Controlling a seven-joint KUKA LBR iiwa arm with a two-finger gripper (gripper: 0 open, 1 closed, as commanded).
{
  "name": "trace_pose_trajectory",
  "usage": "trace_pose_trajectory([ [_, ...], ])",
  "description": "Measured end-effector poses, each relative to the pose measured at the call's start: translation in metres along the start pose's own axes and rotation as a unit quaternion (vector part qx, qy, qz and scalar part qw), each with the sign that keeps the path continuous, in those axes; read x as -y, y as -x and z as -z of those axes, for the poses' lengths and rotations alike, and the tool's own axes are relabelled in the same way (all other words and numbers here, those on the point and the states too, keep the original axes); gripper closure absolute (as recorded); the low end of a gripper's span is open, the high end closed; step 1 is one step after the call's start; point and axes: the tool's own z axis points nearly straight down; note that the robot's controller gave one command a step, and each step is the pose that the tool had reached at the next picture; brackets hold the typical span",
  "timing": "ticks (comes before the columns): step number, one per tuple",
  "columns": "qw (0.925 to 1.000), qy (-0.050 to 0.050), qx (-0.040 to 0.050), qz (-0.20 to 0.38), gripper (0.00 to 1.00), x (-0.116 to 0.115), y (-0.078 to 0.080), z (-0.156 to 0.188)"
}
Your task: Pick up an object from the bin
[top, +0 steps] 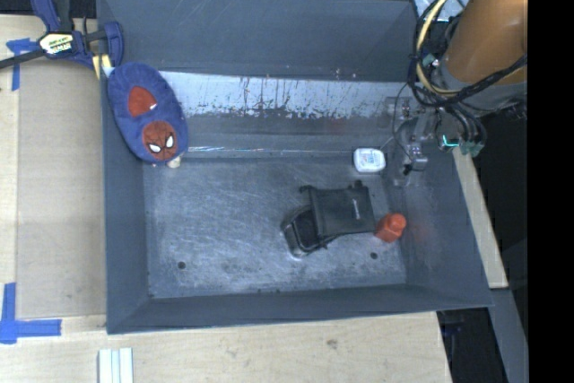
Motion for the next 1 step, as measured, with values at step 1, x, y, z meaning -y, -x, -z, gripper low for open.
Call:
trace_pose_trajectory([
  [1, 0.9746, 0.001, 0.0015, 0.224, 0.0, -0.0143, -0.0443, -0.121],
])
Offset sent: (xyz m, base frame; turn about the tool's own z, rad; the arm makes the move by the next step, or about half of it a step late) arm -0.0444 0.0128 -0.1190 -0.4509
